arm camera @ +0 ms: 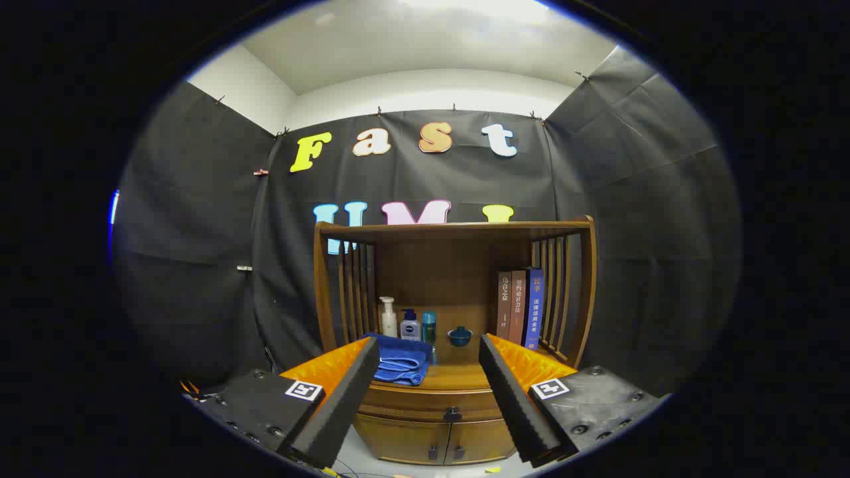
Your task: Pull open the drawer, take out the items inside it, and place them on the countertop above the cabinet.
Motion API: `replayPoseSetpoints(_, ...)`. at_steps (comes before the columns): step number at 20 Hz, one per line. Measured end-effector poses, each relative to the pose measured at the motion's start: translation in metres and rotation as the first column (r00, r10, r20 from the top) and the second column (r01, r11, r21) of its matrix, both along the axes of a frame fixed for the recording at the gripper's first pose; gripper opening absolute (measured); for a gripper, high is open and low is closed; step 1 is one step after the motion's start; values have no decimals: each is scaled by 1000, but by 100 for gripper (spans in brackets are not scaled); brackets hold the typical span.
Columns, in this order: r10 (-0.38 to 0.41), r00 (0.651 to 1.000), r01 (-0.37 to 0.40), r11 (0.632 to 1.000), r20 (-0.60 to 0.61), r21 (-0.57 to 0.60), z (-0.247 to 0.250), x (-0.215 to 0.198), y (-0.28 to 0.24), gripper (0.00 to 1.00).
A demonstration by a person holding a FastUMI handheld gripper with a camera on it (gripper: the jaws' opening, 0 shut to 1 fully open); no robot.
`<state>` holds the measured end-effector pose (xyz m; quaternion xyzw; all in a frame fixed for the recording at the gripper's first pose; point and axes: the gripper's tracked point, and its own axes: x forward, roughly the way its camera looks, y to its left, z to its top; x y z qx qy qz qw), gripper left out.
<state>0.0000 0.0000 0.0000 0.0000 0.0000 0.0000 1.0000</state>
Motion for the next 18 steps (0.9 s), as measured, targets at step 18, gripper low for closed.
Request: replayPoseSetpoints(18,-2,1000,2,1000,4,0,-2,3,0,98)
